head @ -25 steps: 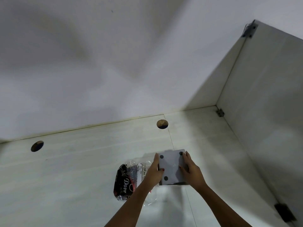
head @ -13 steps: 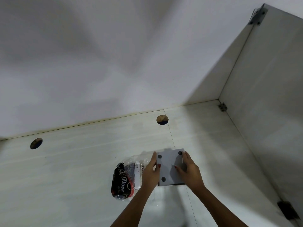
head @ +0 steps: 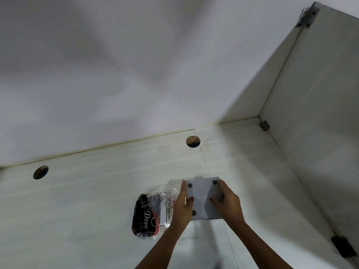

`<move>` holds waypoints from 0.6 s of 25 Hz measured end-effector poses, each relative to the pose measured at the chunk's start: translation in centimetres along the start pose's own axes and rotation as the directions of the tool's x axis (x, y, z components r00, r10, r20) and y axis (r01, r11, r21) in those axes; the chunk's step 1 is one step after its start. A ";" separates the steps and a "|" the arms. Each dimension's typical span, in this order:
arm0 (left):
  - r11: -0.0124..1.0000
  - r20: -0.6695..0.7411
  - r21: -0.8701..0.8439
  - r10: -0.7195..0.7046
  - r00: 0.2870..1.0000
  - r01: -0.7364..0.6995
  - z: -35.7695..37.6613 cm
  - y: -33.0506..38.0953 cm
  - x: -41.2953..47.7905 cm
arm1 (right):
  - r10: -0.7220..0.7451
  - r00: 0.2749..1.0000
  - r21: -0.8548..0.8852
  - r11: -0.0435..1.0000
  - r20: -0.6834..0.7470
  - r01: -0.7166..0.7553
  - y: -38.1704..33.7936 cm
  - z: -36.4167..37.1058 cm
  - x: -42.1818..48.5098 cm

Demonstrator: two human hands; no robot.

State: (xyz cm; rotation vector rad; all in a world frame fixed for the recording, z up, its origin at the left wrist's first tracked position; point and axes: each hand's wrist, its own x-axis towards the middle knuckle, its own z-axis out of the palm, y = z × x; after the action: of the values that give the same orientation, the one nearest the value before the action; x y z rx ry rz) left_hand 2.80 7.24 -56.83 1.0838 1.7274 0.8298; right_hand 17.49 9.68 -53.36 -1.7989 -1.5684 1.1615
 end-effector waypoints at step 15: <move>0.984 -0.054 -0.174 -0.056 0.997 0.046 -0.3 0.0 0.4 | 0.010 1.000 0.006 1.000 0.028 -0.010 1.3 -0.4 2.5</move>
State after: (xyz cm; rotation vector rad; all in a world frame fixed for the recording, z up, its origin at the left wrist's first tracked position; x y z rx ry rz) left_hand 2.42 7.59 -56.85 0.9039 1.6896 0.9687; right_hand 18.48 11.85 -54.93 -1.7964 -1.5716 1.1997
